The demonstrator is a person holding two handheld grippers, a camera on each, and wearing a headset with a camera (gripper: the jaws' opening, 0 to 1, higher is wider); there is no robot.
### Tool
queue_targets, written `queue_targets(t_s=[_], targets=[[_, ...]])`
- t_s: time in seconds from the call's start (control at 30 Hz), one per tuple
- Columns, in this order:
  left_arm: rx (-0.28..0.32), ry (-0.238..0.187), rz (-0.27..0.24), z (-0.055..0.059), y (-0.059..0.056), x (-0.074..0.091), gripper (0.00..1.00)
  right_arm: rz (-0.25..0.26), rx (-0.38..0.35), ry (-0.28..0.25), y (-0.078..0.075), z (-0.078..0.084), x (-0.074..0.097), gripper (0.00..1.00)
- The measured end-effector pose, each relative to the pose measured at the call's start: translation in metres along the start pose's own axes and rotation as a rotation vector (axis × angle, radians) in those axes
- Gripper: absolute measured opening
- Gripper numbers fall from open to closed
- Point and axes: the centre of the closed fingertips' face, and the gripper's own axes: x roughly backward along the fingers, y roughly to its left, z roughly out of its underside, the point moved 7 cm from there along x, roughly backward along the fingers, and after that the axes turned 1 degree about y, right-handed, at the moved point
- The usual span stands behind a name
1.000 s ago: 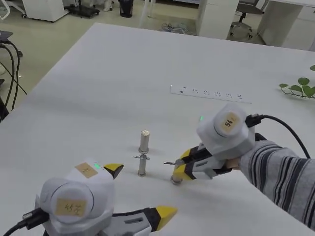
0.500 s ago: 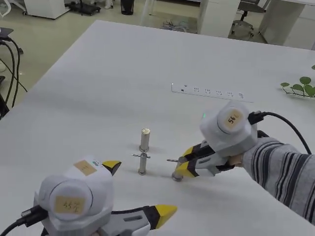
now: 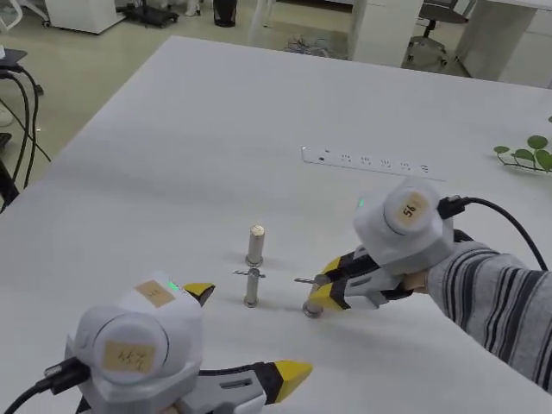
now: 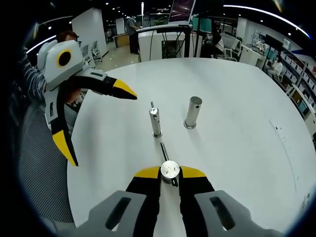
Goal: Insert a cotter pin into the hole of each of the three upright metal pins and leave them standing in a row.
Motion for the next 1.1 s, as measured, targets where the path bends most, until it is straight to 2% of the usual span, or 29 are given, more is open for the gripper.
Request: queue_targets(t_s=[0.57,0.8,0.87,1.03,1.1], targets=[[0.001,0.019,0.005,0.003,0.0,-0.001,0.87,-0.001,0.0,-0.001,0.0,-0.001,0.0,0.09],[0.002,0.019,0.004,0.002,-0.001,-0.001,0.88,0.018,-0.018,-0.019,0.0,-0.002,0.004,0.18],[-0.001,0.014,0.001,0.001,-0.001,0.0,0.88,0.027,-0.024,-0.033,0.0,-0.004,0.005,0.19],[0.001,0.014,-0.002,0.001,-0.001,0.0,0.89,0.012,-0.085,-0.121,0.0,-0.019,0.009,0.22],[0.0,0.013,-0.002,0.001,-0.001,-0.001,0.89,0.009,-0.085,-0.134,-0.001,-0.023,0.01,0.23]])
